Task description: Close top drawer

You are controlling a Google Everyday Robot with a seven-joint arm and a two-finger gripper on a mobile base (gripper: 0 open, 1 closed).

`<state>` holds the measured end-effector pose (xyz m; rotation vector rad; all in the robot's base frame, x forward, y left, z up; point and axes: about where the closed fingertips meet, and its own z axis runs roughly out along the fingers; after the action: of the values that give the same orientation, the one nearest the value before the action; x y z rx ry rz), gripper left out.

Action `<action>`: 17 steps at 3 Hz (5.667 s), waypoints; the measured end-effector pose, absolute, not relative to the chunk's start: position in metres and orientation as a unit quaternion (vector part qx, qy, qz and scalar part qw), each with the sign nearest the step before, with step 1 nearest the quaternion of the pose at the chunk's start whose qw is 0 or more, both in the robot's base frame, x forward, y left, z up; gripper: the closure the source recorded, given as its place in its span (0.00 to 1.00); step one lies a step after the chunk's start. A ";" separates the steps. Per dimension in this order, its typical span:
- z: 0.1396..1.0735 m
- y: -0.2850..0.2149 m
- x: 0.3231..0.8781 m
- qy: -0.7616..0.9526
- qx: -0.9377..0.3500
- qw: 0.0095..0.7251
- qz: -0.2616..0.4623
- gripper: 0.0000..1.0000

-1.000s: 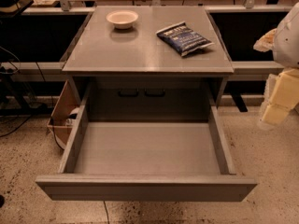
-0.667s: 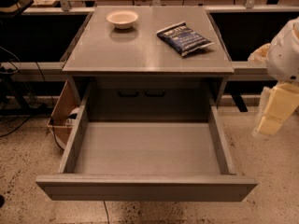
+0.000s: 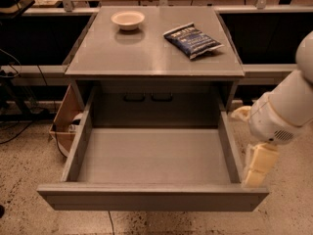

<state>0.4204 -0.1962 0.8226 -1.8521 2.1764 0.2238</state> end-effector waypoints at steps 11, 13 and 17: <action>0.727 0.027 0.530 0.616 -0.697 0.312 0.193 0.20; 0.731 0.050 0.537 0.605 -0.703 0.320 0.193 0.40; 0.727 0.032 0.526 0.619 -0.701 0.309 0.175 0.00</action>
Offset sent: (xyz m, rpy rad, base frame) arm -0.0129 0.0738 -0.1375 0.1532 0.0602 0.1369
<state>0.5259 0.0325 0.7273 -1.8522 1.6345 0.4623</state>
